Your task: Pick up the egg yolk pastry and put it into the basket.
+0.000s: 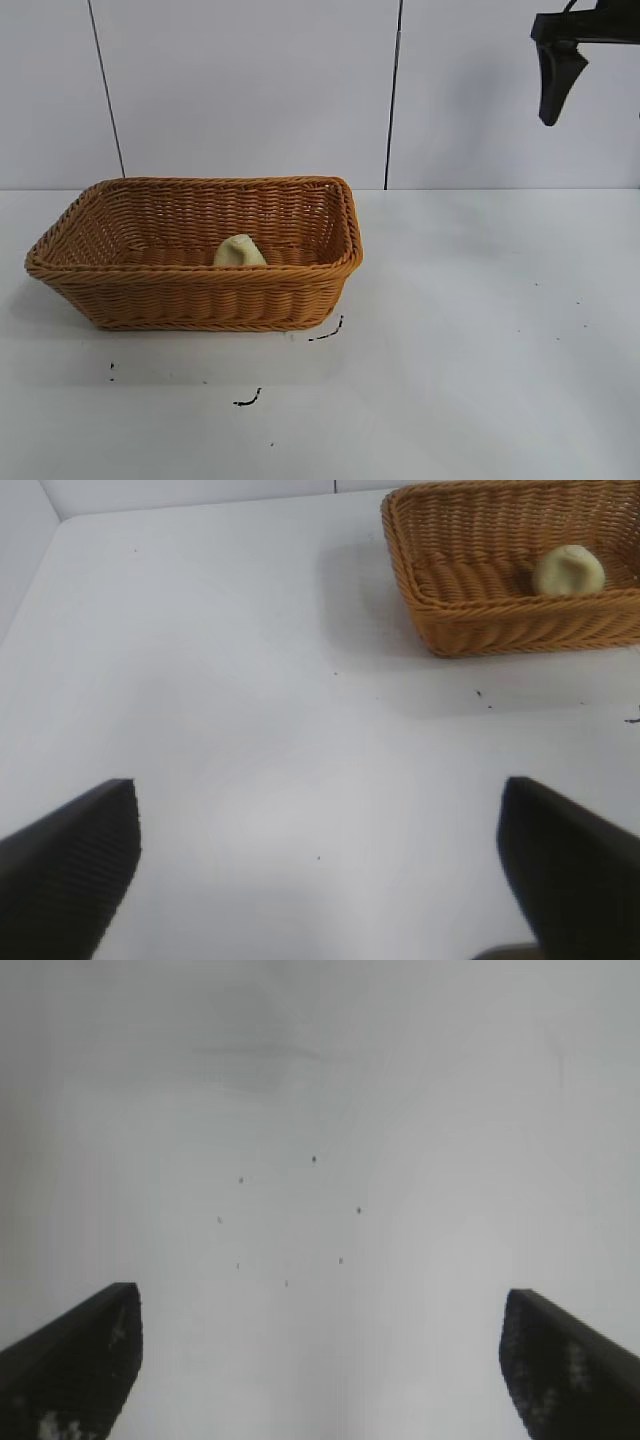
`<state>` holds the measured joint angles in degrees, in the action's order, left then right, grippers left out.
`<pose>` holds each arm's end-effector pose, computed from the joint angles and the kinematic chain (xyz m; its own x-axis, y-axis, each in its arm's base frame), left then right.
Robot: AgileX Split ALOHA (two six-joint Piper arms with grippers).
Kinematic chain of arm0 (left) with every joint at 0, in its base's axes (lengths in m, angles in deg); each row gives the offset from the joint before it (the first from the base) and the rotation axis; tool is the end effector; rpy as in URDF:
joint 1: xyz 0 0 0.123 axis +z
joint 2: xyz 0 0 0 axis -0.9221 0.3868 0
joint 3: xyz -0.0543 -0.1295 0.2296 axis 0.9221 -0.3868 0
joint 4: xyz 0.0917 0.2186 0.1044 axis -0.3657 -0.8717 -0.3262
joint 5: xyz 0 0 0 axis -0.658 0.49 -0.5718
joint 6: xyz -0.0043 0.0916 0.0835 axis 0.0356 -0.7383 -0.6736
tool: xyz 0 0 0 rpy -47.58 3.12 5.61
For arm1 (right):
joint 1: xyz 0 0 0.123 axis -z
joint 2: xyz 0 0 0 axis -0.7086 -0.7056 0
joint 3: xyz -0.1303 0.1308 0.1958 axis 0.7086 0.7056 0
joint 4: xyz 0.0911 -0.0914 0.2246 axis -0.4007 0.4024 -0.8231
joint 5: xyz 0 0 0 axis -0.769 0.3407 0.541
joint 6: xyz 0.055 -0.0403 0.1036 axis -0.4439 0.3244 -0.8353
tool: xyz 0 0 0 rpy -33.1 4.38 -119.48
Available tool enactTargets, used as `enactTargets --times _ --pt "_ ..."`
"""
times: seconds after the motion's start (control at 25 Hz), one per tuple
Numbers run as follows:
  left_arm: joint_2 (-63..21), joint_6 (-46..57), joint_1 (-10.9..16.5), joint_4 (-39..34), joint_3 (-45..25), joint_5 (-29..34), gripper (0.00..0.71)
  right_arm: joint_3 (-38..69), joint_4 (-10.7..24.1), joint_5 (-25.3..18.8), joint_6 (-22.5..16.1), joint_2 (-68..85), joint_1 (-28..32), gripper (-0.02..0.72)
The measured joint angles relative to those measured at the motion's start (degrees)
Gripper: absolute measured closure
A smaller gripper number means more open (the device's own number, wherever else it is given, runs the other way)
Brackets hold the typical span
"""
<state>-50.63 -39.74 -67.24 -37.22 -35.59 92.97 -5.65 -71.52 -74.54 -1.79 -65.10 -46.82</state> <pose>0.0456 -0.0001 0.2658 -0.4545 0.0810 -0.8871 0.0369 0.9967 0.0721 0.3940 0.0102 0.2570 -0.9576 -0.0421 -0.2849 -0.0393 0.9991 -0.0156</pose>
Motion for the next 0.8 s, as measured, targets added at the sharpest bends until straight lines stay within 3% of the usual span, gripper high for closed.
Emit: enactTargets --times 0.64,0.8 --pt "0.0 0.0 0.0 0.0 0.0 0.0 0.014 44.96 -1.85 -0.24 0.0 53.94 0.0 0.008" --pt "0.0 0.0 0.0 0.0 0.0 0.0 0.014 52.96 -1.85 2.73 0.0 68.82 0.0 0.008"
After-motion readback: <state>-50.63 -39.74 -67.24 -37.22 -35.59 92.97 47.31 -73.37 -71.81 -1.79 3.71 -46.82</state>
